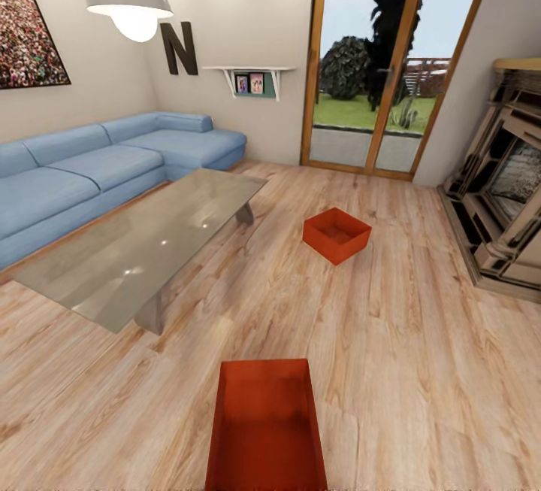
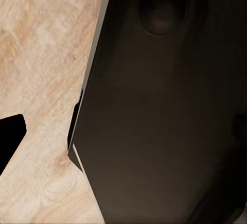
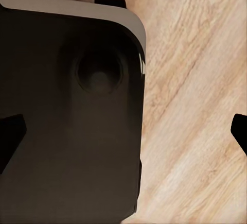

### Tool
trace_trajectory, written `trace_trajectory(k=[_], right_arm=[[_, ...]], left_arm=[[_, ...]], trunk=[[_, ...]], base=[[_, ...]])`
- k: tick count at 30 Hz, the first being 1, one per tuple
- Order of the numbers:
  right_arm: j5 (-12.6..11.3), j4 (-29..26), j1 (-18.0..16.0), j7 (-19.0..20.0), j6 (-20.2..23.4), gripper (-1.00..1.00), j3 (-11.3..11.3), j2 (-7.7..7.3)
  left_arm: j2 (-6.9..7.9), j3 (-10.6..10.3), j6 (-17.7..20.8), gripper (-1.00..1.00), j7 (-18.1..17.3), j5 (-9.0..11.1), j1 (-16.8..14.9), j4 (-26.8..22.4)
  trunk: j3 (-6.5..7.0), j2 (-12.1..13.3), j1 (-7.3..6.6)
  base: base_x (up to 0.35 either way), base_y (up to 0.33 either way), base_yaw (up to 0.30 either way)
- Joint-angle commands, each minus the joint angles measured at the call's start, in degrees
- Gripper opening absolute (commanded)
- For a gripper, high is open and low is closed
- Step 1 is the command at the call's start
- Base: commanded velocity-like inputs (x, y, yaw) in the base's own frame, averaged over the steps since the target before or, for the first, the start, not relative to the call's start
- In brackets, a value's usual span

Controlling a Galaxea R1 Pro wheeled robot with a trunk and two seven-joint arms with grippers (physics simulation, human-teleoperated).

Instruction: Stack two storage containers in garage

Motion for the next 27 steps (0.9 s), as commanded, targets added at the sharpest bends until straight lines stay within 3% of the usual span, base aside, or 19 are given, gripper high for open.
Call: trace_trajectory(k=[1,27], right_arm=[[-0.5,0.2,-0.1,0.0,-0.3,1.0,0.5,0.02],[-0.5,0.2,-0.1,0.0,-0.3,1.0,0.5,0.09]], left_arm=[[-0.02,0.4,-0.1,1.0,0.0,0.0,0.0,0.0],[0.06,0.4,-0.1,1.0,0.0,0.0,0.0,0.0]], trunk=[[-0.13,0.0,0.0],[-2.46,0.0,0.0]], base=[[0.0,0.0,0.0],[0.0,0.0,0.0]])
